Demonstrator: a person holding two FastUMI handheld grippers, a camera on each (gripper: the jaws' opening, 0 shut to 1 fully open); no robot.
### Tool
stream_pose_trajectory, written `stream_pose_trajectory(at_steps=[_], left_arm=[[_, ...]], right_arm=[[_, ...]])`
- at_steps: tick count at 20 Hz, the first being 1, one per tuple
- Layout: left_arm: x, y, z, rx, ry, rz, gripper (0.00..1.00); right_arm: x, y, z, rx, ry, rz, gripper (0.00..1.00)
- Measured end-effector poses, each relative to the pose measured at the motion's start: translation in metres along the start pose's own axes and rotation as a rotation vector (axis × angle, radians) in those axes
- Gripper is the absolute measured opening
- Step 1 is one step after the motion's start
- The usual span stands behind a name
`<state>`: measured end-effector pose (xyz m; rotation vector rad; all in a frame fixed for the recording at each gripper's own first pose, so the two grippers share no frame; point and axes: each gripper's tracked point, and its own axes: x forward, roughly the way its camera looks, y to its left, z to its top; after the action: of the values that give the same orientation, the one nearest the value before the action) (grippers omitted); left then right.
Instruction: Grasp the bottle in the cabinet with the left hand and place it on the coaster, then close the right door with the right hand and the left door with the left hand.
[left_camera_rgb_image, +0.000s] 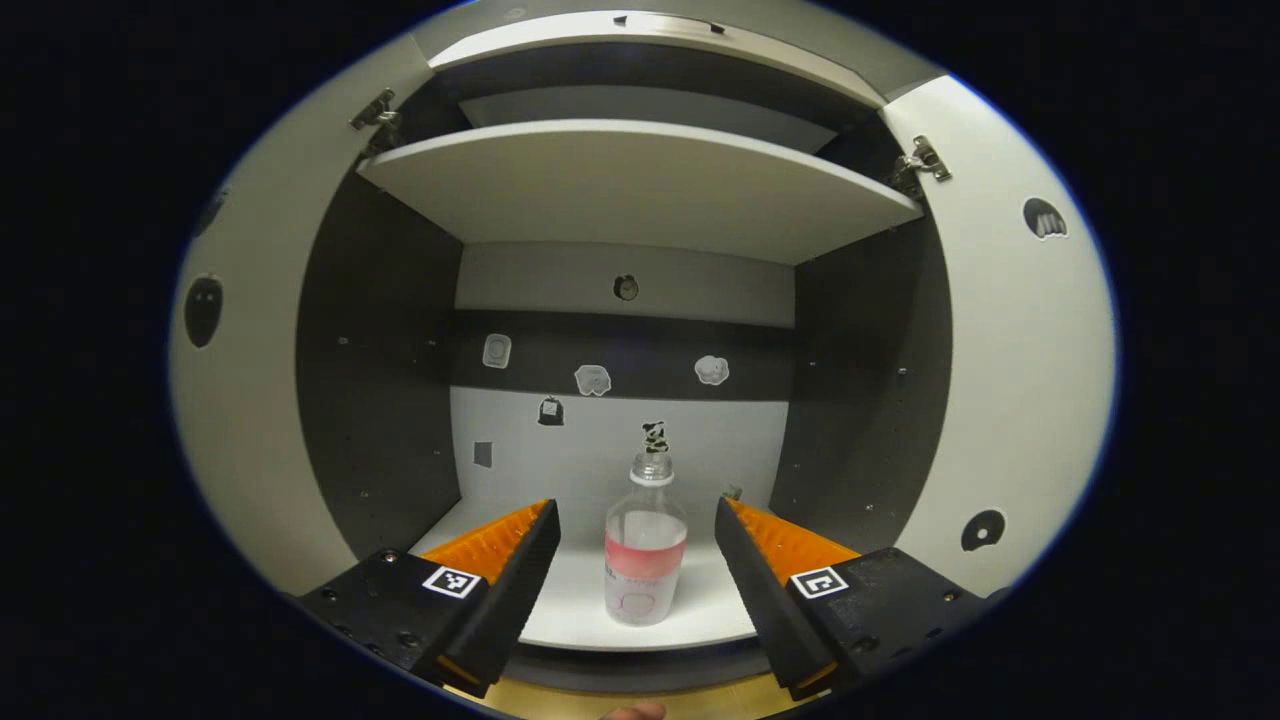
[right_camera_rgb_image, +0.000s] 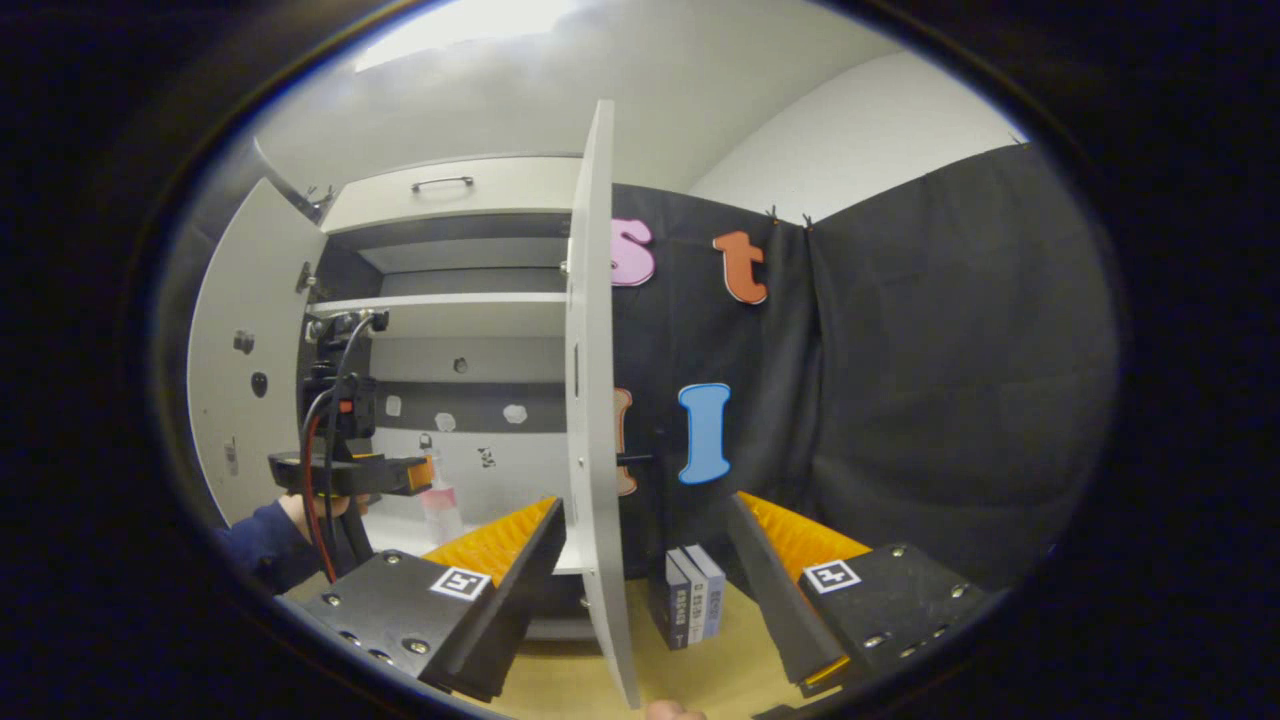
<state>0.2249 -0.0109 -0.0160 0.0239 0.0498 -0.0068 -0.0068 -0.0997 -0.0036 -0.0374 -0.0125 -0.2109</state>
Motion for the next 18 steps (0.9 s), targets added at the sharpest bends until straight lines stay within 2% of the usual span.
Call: stream_pose_trajectory(at_steps=[4, 8, 10, 12, 18], left_arm=[[0.042, 0.003, -0.002, 0.025, 0.008, 0.024, 0.96], [0.07, 0.008, -0.028, 0.026, 0.083, 0.044, 0.96], [0.074, 0.005, -0.039, 0.012, 0.115, 0.035, 0.91], [0.078, 0.008, -0.039, 0.016, 0.103, 0.037, 0.77], [0.067, 0.007, -0.034, -0.019, 0.102, 0.006, 0.73]], right_arm=[[0.001, -0.017, 0.0, 0.001, -0.003, -0.053, 0.98], [0.002, -0.029, -0.004, -0.005, 0.004, -0.091, 0.98], [0.004, -0.03, -0.005, -0.003, 0.008, -0.096, 0.98], [0.004, -0.03, -0.007, -0.005, 0.013, -0.095, 0.98], [0.002, -0.026, -0.003, 0.0, 0.0, -0.079, 0.98]])
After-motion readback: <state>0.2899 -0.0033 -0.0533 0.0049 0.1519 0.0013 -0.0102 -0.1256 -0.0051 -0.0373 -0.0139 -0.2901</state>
